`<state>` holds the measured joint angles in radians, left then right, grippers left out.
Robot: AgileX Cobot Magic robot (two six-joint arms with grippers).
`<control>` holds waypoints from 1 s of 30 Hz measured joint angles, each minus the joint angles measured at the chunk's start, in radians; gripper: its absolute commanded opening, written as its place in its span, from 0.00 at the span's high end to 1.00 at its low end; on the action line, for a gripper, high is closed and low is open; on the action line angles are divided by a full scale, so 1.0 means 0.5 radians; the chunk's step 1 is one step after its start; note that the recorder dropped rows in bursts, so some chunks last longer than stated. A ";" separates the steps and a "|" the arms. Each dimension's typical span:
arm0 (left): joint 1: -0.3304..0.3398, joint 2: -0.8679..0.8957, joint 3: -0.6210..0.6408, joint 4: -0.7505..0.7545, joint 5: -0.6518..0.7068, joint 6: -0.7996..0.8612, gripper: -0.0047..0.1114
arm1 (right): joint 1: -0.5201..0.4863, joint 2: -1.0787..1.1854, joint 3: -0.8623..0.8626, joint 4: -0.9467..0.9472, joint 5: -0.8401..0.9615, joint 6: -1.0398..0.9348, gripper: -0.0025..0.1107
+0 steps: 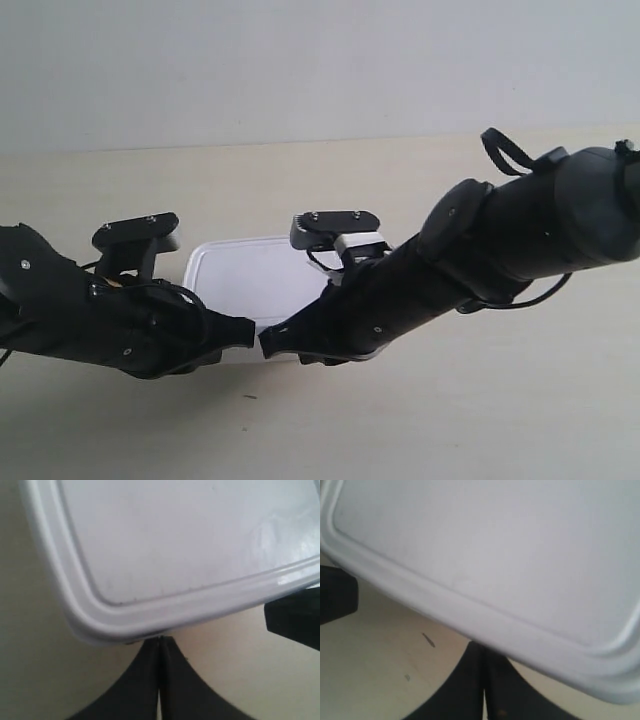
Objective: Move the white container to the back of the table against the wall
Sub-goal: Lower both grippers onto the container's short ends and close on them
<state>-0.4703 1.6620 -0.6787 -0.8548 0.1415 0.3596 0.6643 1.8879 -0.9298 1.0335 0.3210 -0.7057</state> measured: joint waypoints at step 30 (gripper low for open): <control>0.242 0.311 -0.328 0.128 0.000 0.056 0.96 | -0.212 0.388 -0.587 -0.659 0.090 0.775 0.98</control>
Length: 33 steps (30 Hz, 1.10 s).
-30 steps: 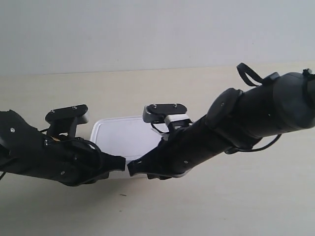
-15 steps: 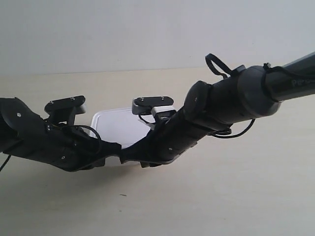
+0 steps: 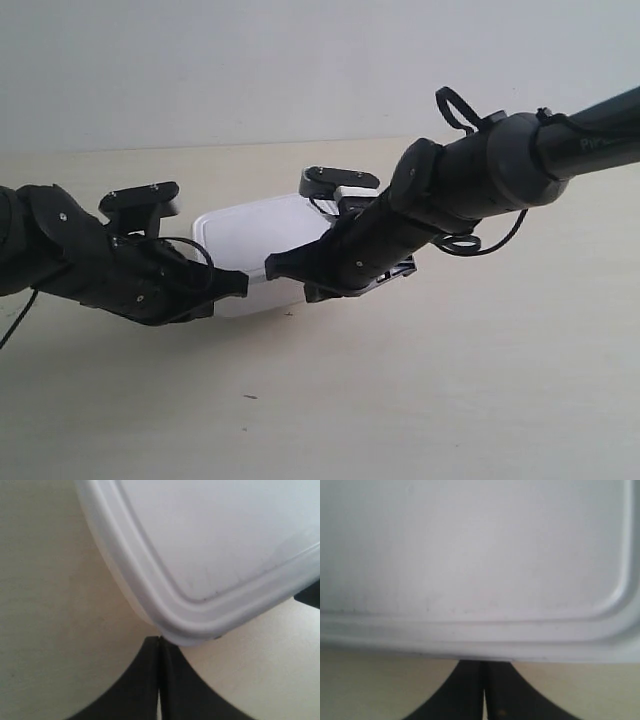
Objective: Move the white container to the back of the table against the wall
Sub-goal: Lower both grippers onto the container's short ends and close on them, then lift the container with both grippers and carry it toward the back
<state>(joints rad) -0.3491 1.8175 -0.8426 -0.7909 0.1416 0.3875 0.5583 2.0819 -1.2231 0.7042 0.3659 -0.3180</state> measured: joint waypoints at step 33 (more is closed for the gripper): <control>0.096 0.277 -0.424 -0.140 0.202 0.005 0.96 | -0.107 0.348 -0.493 -0.092 0.217 0.024 0.98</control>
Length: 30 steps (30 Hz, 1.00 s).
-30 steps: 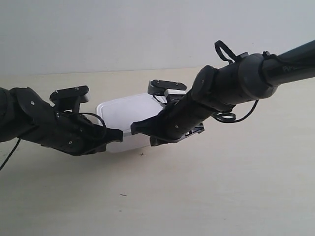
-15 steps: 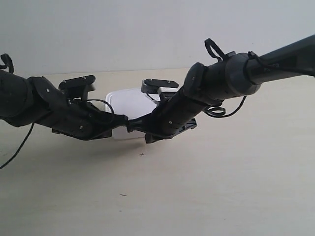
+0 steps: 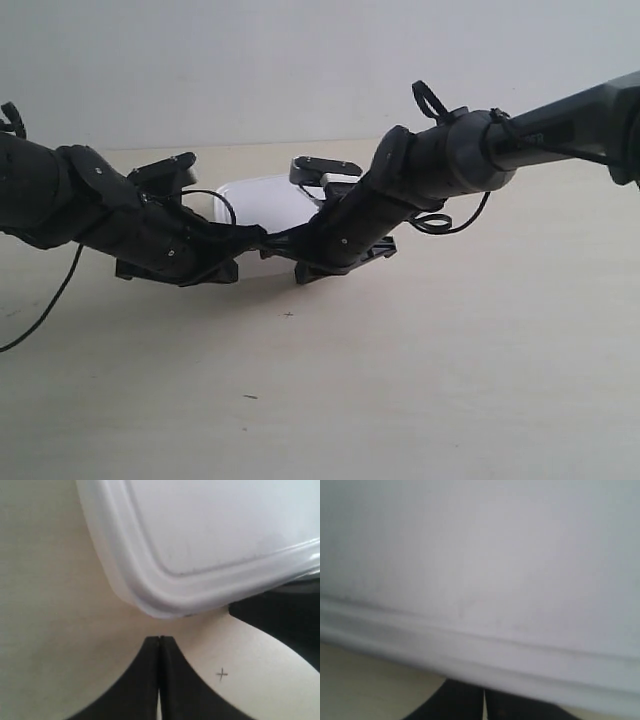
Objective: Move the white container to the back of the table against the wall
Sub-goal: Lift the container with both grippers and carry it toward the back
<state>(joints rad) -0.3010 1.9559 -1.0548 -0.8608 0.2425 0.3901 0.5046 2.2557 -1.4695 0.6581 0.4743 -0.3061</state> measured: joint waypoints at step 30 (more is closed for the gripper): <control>0.103 0.404 -0.600 -0.014 -0.114 0.014 0.96 | -0.217 0.064 -0.261 -0.137 -0.091 0.146 0.98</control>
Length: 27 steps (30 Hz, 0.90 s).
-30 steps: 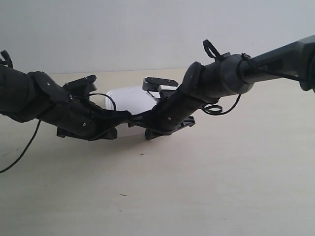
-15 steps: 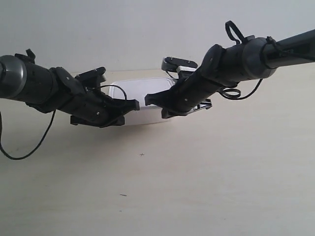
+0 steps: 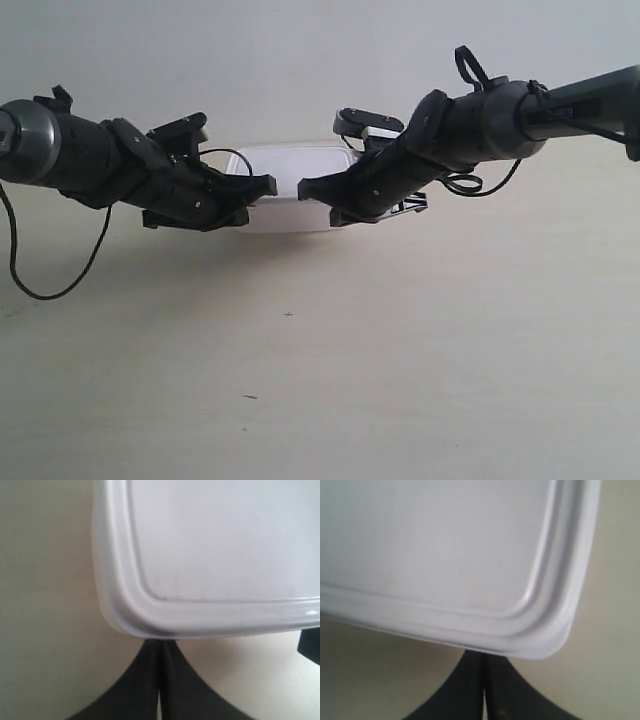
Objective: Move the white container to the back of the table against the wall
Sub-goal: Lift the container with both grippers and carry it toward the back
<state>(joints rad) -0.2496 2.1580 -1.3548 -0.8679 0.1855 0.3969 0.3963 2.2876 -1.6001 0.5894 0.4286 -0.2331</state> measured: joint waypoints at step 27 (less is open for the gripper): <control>0.105 0.190 -0.327 -0.008 0.039 0.100 0.96 | -0.053 0.259 -0.398 -0.222 0.054 0.199 0.98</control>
<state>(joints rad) -0.1973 2.2530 -1.5182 -0.8719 0.2051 0.4472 0.3700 2.4168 -1.7992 0.4784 0.4557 -0.1335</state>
